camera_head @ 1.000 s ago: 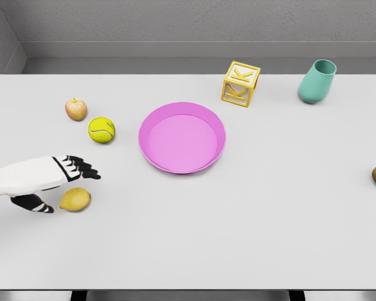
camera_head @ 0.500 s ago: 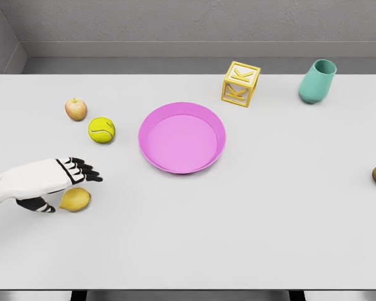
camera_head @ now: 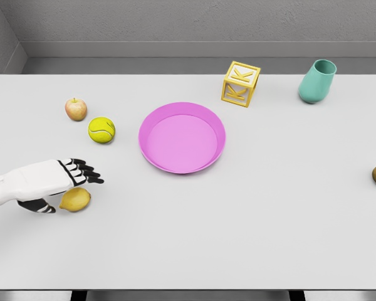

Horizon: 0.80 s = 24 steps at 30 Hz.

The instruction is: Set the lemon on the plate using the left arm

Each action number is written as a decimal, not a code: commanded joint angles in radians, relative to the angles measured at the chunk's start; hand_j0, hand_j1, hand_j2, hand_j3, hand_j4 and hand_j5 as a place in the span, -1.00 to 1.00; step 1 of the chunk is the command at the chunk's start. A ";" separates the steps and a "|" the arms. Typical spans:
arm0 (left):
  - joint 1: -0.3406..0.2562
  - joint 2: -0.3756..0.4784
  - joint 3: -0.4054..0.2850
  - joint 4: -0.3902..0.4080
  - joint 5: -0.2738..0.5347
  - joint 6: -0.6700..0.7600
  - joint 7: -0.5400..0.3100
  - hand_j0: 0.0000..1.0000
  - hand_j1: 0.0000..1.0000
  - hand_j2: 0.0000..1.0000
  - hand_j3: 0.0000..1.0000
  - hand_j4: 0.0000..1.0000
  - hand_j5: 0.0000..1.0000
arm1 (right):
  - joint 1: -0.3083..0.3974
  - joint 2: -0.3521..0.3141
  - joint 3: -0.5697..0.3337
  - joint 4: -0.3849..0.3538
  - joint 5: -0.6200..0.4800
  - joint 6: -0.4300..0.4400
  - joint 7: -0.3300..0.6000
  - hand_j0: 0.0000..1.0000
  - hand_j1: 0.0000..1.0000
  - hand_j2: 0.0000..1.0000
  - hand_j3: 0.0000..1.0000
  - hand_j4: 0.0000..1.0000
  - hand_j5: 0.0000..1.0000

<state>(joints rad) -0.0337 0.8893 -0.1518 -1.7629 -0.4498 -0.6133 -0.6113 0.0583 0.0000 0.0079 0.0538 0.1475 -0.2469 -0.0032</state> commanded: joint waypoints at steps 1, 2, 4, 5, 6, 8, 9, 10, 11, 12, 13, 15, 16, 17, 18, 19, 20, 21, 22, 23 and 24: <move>0.000 0.000 0.000 -0.007 0.003 0.002 0.000 1.00 1.00 1.00 1.00 1.00 1.00 | 0.000 0.000 0.000 0.000 0.000 0.000 0.000 1.00 1.00 1.00 1.00 1.00 1.00; 0.000 -0.006 0.000 -0.007 -0.021 0.002 0.000 1.00 1.00 1.00 1.00 1.00 1.00 | 0.000 0.000 0.000 0.000 0.000 0.000 0.000 1.00 1.00 1.00 1.00 1.00 1.00; 0.000 -0.021 0.001 -0.007 -0.041 0.002 0.000 1.00 1.00 1.00 1.00 1.00 1.00 | 0.000 0.000 0.000 0.000 0.000 0.000 0.000 1.00 1.00 1.00 1.00 1.00 1.00; -0.002 -0.020 0.003 -0.007 -0.056 0.002 0.000 1.00 1.00 1.00 1.00 1.00 1.00 | 0.000 0.000 0.001 0.000 0.000 0.000 0.000 1.00 1.00 1.00 1.00 1.00 1.00; -0.002 -0.021 0.003 -0.007 -0.062 0.002 0.000 1.00 1.00 1.00 1.00 1.00 1.00 | 0.000 0.000 0.000 0.000 0.000 0.000 0.000 1.00 1.00 1.00 1.00 1.00 1.00; -0.002 -0.021 0.006 -0.007 -0.070 0.002 0.000 1.00 1.00 1.00 1.00 1.00 1.00 | 0.000 0.000 0.000 0.000 0.000 0.000 0.000 1.00 1.00 1.00 1.00 1.00 1.00; -0.002 -0.021 0.006 -0.007 -0.070 0.002 0.000 1.00 1.00 1.00 1.00 1.00 1.00 | 0.000 0.000 0.000 0.000 0.000 0.000 0.000 1.00 1.00 1.00 1.00 1.00 1.00; -0.002 -0.021 0.006 -0.007 -0.070 0.002 0.000 1.00 1.00 1.00 1.00 1.00 1.00 | 0.000 0.000 0.000 0.000 0.000 0.000 0.000 1.00 1.00 1.00 1.00 1.00 1.00; -0.002 -0.021 0.006 -0.007 -0.075 0.002 0.000 1.00 1.00 1.00 1.00 1.00 1.00 | 0.000 0.000 0.000 0.000 0.000 0.000 0.000 1.00 1.00 1.00 1.00 1.00 1.00; -0.002 -0.021 0.006 -0.007 -0.075 0.002 0.000 1.00 1.00 1.00 1.00 1.00 1.00 | 0.000 0.000 0.000 0.000 0.000 0.000 0.000 1.00 1.00 1.00 1.00 1.00 1.00; -0.002 -0.021 0.006 -0.009 -0.076 0.002 0.000 1.00 1.00 1.00 1.00 1.00 1.00 | 0.000 0.000 0.000 0.000 0.000 0.000 0.000 1.00 1.00 1.00 1.00 1.00 1.00; 0.000 -0.023 0.006 -0.013 -0.101 0.002 0.000 1.00 1.00 1.00 1.00 1.00 1.00 | 0.000 0.000 0.000 0.000 0.000 0.000 0.000 1.00 1.00 1.00 1.00 1.00 1.00; 0.000 -0.023 0.006 -0.015 -0.101 0.002 0.000 1.00 1.00 1.00 1.00 1.00 1.00 | 0.000 0.000 0.000 0.000 0.000 0.000 0.000 1.00 1.00 1.00 1.00 1.00 1.00; 0.000 -0.023 0.006 -0.014 -0.102 0.002 0.000 1.00 1.00 1.00 1.00 1.00 1.00 | 0.000 0.000 0.000 0.000 0.000 0.000 0.000 1.00 1.00 1.00 1.00 1.00 1.00; 0.000 -0.024 0.006 -0.013 -0.102 0.002 0.000 1.00 1.00 1.00 1.00 1.00 1.00 | 0.000 0.000 0.000 0.000 0.000 0.000 0.000 1.00 1.00 1.00 1.00 1.00 1.00; 0.000 -0.024 0.006 -0.017 -0.102 0.002 0.000 1.00 1.00 1.00 1.00 1.00 1.00 | 0.000 0.000 0.000 0.000 0.000 0.000 0.000 1.00 1.00 1.00 1.00 1.00 1.00; 0.000 -0.024 0.005 -0.017 -0.102 0.002 0.000 1.00 1.00 1.00 1.00 1.00 1.00 | 0.000 0.000 0.000 0.000 0.000 0.000 0.000 1.00 1.00 1.00 1.00 1.00 1.00; 0.000 -0.024 0.005 -0.017 -0.102 0.002 0.000 1.00 1.00 1.00 1.00 1.00 1.00 | 0.000 0.000 0.000 0.000 0.000 0.000 0.000 1.00 1.00 1.00 1.00 1.00 1.00; 0.000 -0.024 0.005 -0.018 -0.101 0.002 0.000 1.00 1.00 1.00 1.00 1.00 1.00 | 0.000 0.000 0.000 0.000 0.000 0.000 0.000 1.00 1.00 1.00 1.00 1.00 1.00; 0.000 -0.024 0.005 -0.018 -0.101 0.002 0.000 1.00 1.00 1.00 1.00 1.00 1.00 | 0.000 0.000 0.000 0.000 0.000 0.000 0.000 1.00 1.00 1.00 1.00 1.00 1.00; 0.000 -0.024 0.005 -0.017 -0.101 0.002 0.000 1.00 1.00 1.00 1.00 1.00 1.00 | 0.000 0.000 0.000 0.000 0.000 0.000 0.000 1.00 1.00 1.00 1.00 1.00 1.00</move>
<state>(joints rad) -0.0337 0.8644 -0.1471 -1.7798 -0.5554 -0.6133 -0.6113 0.0583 0.0000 0.0079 0.0538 0.1475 -0.2469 -0.0032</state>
